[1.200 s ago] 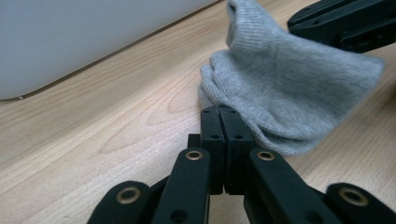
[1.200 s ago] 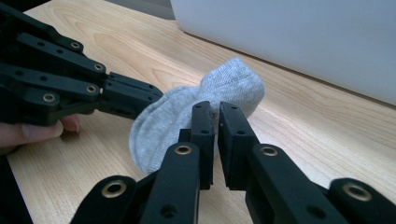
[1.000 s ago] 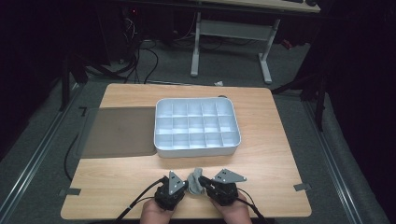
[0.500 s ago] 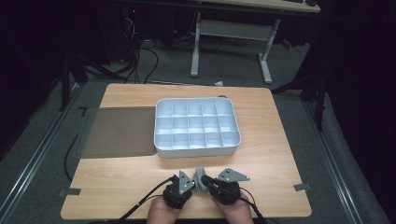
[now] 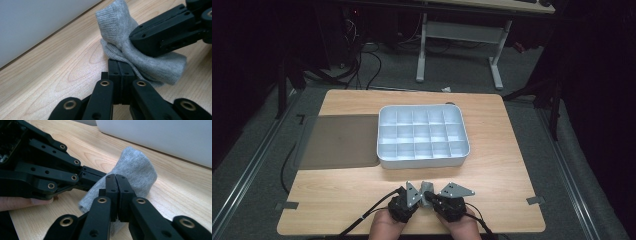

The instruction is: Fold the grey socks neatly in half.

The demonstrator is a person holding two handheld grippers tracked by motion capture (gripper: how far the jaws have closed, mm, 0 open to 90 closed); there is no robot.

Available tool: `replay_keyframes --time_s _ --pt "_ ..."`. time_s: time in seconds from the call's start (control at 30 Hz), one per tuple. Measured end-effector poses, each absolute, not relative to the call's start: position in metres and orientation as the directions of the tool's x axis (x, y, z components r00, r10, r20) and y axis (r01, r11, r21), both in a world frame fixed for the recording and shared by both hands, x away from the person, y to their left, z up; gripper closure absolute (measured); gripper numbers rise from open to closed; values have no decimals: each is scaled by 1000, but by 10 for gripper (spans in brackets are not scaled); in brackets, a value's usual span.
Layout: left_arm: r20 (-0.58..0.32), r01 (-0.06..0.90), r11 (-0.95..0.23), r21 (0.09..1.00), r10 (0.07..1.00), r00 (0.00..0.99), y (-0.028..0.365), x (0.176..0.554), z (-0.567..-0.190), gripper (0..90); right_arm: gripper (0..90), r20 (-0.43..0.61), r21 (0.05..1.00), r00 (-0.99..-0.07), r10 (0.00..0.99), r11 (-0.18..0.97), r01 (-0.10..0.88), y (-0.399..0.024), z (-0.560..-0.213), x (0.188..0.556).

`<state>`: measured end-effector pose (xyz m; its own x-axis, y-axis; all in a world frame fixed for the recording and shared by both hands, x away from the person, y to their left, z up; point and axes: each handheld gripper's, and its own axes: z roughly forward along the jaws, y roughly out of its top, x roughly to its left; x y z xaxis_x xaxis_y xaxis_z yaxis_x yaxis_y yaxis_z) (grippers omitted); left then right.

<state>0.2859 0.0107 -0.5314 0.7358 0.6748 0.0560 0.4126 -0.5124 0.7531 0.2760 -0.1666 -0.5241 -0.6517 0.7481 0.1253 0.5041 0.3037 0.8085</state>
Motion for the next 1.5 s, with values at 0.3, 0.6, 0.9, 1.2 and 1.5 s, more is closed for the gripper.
replay_keyframes --time_s 0.3,0.6,0.9,1.2,1.5 --pt "32 434 -495 753 686 727 18 286 -531 872 900 86 801 -673 735 350 485 -163 -527 275" --pt "-10 383 -393 836 687 727 26 283 -500 900 900 60 801 -682 729 372 469 -159 -527 274" --pt "-82 423 -398 814 641 763 -8 305 -501 900 900 58 805 -687 725 373 461 -160 -528 273" --pt "-107 454 -375 808 665 739 6 312 -516 900 900 65 811 -693 718 367 456 -162 -528 270" --pt "-96 457 -381 804 674 733 6 310 -520 900 900 93 830 -690 717 327 451 -170 -513 264"
